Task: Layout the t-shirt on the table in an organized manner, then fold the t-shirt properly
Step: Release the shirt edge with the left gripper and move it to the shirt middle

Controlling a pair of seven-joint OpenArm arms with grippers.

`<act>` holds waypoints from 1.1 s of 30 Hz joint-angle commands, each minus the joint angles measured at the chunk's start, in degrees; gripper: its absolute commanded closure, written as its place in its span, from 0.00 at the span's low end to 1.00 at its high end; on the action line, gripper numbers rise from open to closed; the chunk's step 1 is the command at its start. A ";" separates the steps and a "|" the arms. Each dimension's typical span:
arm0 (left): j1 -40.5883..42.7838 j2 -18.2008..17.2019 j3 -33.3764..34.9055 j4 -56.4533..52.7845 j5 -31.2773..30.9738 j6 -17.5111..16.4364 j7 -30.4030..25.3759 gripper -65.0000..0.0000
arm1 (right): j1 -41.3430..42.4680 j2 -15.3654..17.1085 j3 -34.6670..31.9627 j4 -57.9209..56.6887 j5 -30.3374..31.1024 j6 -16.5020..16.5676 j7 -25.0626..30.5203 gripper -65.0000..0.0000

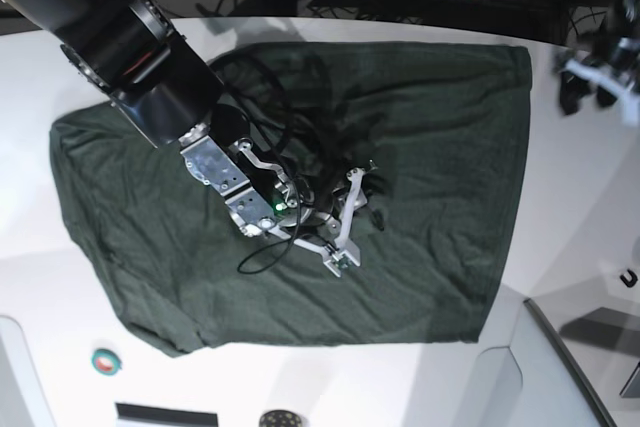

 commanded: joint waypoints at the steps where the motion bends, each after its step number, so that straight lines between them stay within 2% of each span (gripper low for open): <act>1: -1.65 -0.54 1.25 1.77 -0.57 0.03 -0.04 0.37 | 1.45 -0.47 0.34 0.89 0.25 -0.25 0.98 0.57; 5: -7.80 -0.27 9.69 1.95 -0.57 0.03 1.98 0.37 | 1.27 -0.47 0.34 0.89 0.25 -0.25 0.89 0.60; 7: -10.53 -0.01 15.41 1.24 0.13 1.26 2.07 0.37 | 1.27 -0.47 0.34 -0.69 0.43 -0.25 0.89 0.68; 10: -13.78 -0.01 23.23 -0.16 1.54 7.50 2.07 0.37 | 1.27 -0.56 0.43 -3.06 0.43 -0.25 0.89 0.76; 11: -14.84 -0.01 25.43 -0.95 1.28 8.64 2.07 0.37 | 1.27 -0.56 0.43 -3.24 0.43 -0.25 0.89 0.79; 15: -18.97 0.08 30.88 -4.91 1.37 8.99 1.98 0.37 | 1.01 -0.30 2.45 -2.71 0.52 -0.25 0.72 1.00; 17: -20.64 0.08 32.90 -7.19 1.63 9.17 1.98 0.37 | -0.49 0.06 5.97 -0.42 0.52 -0.16 -1.39 0.99; 19: -21.87 0.17 34.84 -9.22 1.63 9.17 1.89 0.37 | -2.07 1.90 9.22 4.67 0.52 -0.07 -4.12 0.99; 23: -24.42 1.22 36.68 -13.35 1.72 9.17 1.72 0.37 | -5.94 4.89 11.24 17.33 0.52 -0.07 -9.74 0.99; 26: -26.97 2.63 39.14 -17.13 1.72 9.26 1.63 0.37 | -8.40 5.59 12.92 23.05 0.52 -0.07 -13.35 0.99; 30: -29.96 4.12 41.78 -21.26 1.72 9.26 1.46 0.37 | -11.39 7.18 14.67 27.62 0.43 -0.07 -14.58 0.99; 33: -31.10 5.18 43.63 -24.07 1.80 9.26 -2.33 0.37 | -13.41 8.41 14.76 30.43 0.43 -0.07 -14.58 0.99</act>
